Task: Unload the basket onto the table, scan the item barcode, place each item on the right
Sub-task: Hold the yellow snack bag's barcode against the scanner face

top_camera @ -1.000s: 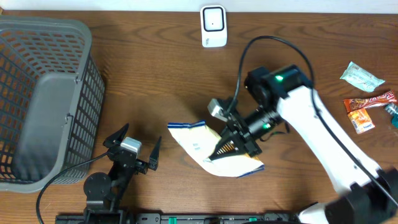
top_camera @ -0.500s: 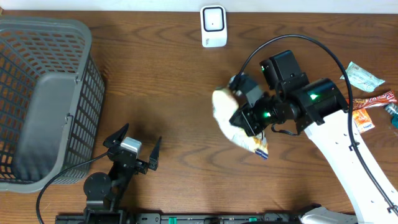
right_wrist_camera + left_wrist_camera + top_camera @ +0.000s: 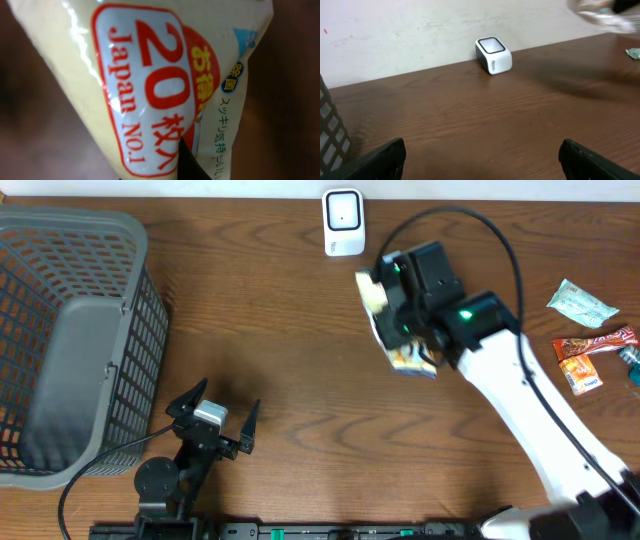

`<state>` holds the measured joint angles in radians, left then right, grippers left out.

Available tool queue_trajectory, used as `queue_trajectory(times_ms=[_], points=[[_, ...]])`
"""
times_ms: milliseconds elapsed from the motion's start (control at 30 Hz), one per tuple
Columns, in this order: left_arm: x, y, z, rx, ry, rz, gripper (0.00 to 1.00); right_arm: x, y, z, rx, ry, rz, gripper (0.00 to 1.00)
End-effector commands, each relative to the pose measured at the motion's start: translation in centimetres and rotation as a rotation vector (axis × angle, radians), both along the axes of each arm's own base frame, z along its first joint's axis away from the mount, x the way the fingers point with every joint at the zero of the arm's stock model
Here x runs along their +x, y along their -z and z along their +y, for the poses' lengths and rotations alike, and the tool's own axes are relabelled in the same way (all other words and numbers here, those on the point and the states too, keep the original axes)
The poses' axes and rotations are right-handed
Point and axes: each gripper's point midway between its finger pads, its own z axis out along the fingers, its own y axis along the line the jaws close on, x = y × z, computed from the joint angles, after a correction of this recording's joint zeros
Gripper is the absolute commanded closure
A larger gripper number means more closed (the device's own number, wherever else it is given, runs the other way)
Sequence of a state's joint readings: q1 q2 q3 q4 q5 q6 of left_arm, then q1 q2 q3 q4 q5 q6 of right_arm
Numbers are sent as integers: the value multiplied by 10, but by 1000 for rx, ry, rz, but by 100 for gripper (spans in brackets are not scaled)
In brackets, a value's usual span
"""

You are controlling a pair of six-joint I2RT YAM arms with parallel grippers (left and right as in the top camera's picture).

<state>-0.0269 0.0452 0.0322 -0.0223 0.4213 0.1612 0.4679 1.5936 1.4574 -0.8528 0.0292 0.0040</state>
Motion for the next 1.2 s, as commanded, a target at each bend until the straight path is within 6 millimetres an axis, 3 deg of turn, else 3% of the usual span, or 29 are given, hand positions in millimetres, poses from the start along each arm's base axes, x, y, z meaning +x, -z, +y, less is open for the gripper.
queue_trajectory(times_ms=[0, 133, 233, 500, 833, 1167], points=[[-1, 17, -2, -3, 13, 44, 2, 29, 19, 1, -74, 19, -51, 99], [-1, 17, -2, -3, 13, 44, 2, 59, 42, -4, -92, 135, -75, 99], [-1, 17, -2, -3, 13, 44, 2, 79, 47, -9, -78, 238, -120, 99], [-1, 17, -2, -3, 13, 44, 2, 118, 26, -10, 40, 315, -259, 99], [-1, 17, -2, -3, 13, 44, 2, 136, 19, -33, -7, 296, -316, 99], [-1, 17, -2, -3, 13, 44, 2, 145, 10, -31, 116, 407, -341, 99]])
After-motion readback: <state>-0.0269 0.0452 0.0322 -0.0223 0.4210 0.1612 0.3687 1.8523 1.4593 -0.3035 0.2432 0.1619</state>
